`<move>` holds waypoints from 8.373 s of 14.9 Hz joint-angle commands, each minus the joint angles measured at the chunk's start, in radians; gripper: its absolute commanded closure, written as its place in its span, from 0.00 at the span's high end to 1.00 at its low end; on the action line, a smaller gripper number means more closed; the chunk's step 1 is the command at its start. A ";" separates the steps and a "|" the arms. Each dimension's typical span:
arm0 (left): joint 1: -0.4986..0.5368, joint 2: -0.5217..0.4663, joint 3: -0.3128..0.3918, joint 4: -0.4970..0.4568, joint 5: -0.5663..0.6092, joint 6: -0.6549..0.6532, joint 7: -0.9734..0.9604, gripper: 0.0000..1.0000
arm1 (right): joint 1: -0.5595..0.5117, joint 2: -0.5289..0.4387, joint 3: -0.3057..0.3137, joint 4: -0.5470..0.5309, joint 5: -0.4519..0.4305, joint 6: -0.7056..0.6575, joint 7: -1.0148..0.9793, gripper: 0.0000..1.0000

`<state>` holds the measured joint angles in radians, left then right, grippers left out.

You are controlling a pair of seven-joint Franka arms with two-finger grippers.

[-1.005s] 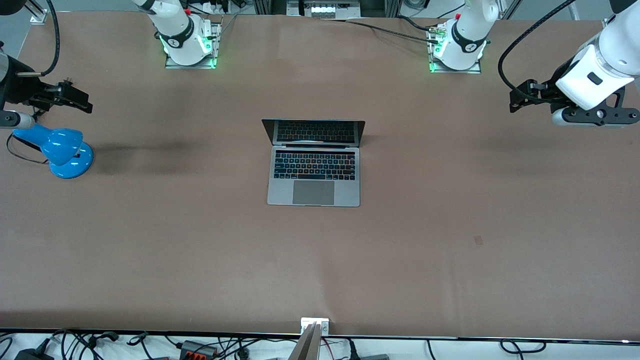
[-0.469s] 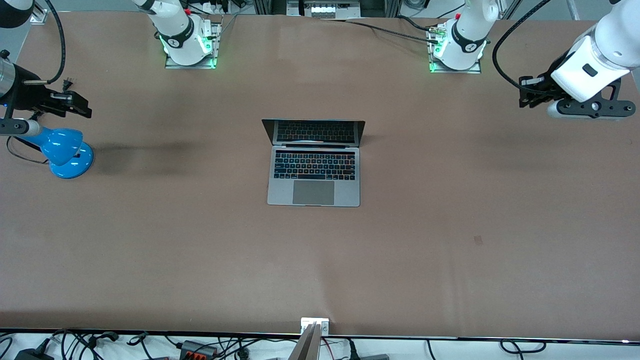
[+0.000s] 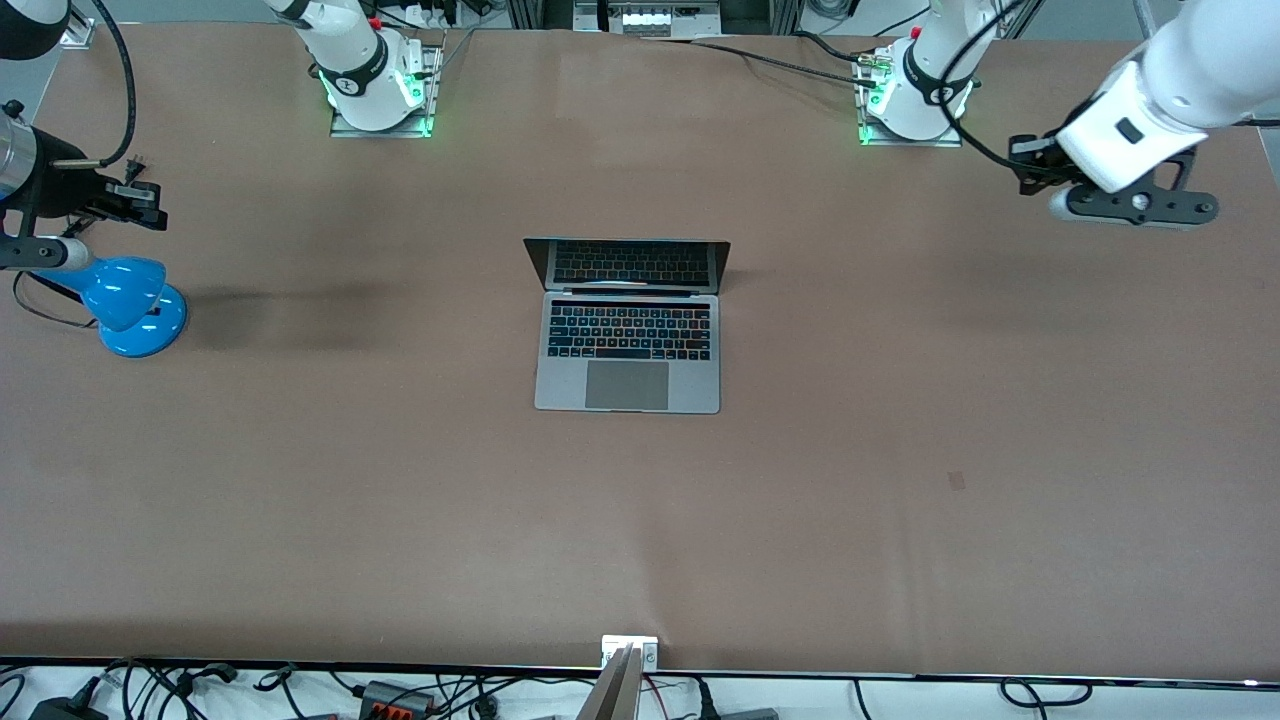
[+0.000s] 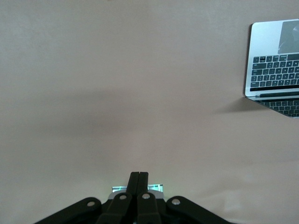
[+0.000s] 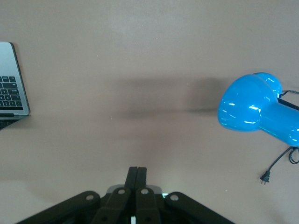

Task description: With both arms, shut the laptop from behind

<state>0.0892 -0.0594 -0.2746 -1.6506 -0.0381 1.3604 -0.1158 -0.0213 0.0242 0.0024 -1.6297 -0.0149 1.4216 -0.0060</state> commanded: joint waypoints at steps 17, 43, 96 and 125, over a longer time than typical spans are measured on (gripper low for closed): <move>-0.040 0.087 -0.257 -0.257 -0.270 0.356 -0.126 0.00 | 0.363 -0.067 0.007 -0.231 0.151 0.150 0.248 0.00; -0.181 0.299 -0.356 -0.423 -0.184 0.829 -0.335 0.00 | 0.787 0.046 -0.002 -0.532 0.107 0.873 0.698 0.00; -0.275 0.849 -0.222 0.011 0.150 0.979 -0.384 0.00 | 0.724 0.560 -0.071 -0.377 0.012 1.514 0.689 0.00; -0.047 0.479 -0.251 -0.090 0.152 0.712 -0.293 0.00 | 0.710 0.448 -0.071 -0.063 0.010 0.719 0.664 0.00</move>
<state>-0.0287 0.5239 -0.4950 -1.6437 0.0881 2.0797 -0.4551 0.6948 0.5048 -0.0692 -1.7485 0.0121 2.2897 0.6697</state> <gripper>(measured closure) 0.996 0.991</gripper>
